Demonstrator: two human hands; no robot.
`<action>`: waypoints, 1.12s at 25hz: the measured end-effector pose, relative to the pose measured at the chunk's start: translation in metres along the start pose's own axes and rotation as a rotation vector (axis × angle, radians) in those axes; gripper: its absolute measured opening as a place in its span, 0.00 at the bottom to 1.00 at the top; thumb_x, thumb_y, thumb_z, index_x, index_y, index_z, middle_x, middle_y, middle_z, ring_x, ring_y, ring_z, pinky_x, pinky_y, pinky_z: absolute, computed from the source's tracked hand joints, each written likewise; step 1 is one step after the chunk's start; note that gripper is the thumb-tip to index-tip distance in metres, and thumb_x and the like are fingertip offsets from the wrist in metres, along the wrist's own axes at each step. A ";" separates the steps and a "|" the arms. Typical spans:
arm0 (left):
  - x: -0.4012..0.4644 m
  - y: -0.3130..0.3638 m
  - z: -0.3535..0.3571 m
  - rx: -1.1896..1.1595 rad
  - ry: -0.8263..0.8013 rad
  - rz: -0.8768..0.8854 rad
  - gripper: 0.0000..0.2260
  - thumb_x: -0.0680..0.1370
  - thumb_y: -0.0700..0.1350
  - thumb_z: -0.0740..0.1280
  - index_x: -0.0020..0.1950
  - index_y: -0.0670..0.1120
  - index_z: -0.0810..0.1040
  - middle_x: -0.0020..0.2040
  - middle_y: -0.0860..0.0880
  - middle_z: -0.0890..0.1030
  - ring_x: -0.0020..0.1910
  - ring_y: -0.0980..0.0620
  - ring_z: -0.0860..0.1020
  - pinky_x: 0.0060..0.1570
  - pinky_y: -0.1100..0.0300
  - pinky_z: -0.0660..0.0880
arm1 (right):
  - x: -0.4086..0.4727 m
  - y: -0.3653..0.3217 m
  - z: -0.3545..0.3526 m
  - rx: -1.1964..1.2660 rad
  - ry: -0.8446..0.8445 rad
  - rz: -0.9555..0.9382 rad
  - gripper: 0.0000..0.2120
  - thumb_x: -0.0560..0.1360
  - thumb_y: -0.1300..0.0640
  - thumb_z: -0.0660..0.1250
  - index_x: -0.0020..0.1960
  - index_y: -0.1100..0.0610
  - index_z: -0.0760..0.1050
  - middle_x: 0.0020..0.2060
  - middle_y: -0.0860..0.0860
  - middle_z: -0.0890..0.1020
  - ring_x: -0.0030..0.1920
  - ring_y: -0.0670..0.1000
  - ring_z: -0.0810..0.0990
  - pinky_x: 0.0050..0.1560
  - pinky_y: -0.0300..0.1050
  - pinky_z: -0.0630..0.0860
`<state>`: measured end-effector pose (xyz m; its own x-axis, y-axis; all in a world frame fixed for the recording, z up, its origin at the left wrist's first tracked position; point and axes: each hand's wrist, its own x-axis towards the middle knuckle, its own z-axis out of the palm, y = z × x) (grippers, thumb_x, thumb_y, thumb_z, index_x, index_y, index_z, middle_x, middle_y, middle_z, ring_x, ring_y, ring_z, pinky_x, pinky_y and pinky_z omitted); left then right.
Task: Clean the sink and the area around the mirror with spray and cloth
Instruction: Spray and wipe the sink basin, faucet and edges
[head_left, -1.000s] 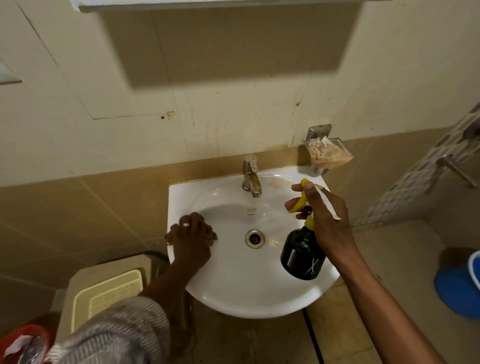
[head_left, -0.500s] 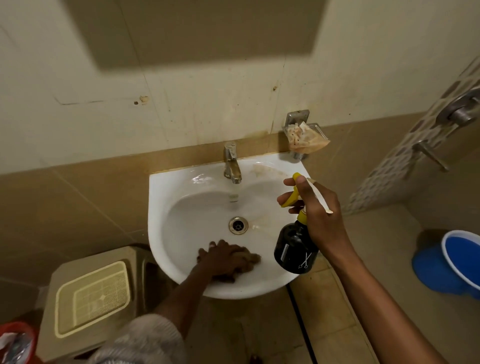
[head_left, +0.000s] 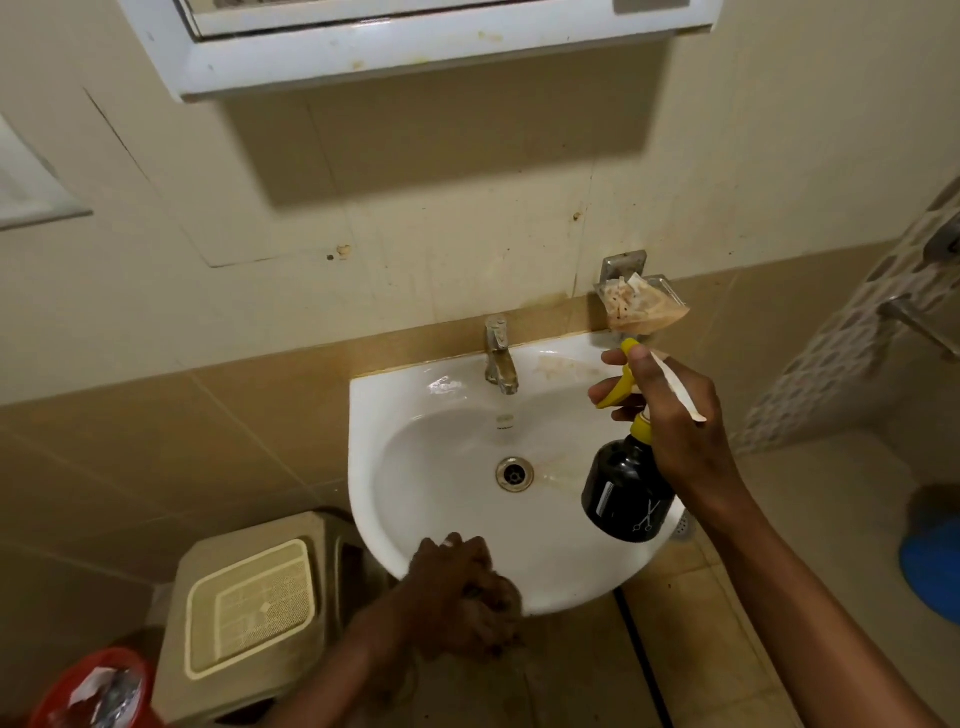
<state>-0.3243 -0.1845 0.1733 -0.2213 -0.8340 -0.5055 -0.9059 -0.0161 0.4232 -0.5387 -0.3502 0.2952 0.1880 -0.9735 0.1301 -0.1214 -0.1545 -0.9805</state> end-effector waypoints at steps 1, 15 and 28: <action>-0.010 -0.008 -0.004 -0.021 0.039 -0.025 0.17 0.65 0.56 0.73 0.52 0.55 0.80 0.57 0.53 0.72 0.55 0.49 0.69 0.57 0.55 0.65 | 0.001 0.000 -0.003 -0.001 0.001 0.003 0.18 0.82 0.42 0.58 0.52 0.49 0.84 0.41 0.49 0.90 0.45 0.51 0.88 0.47 0.48 0.82; -0.017 -0.036 -0.011 -0.673 0.789 -0.352 0.15 0.61 0.60 0.76 0.45 0.58 0.85 0.51 0.49 0.82 0.51 0.46 0.80 0.50 0.47 0.80 | 0.006 0.000 -0.004 -0.002 -0.012 0.008 0.21 0.82 0.44 0.58 0.53 0.55 0.84 0.40 0.49 0.89 0.46 0.51 0.88 0.46 0.44 0.83; 0.090 0.186 0.082 -0.556 0.443 -0.541 0.23 0.67 0.58 0.68 0.62 0.63 0.72 0.68 0.48 0.62 0.68 0.42 0.65 0.65 0.48 0.67 | 0.008 0.007 -0.041 -0.017 0.099 0.044 0.16 0.83 0.42 0.59 0.51 0.48 0.84 0.38 0.51 0.89 0.46 0.54 0.88 0.47 0.50 0.83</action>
<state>-0.5421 -0.2167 0.1446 0.4500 -0.7695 -0.4532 -0.5144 -0.6381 0.5729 -0.5784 -0.3661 0.2950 0.0853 -0.9911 0.1022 -0.1438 -0.1137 -0.9831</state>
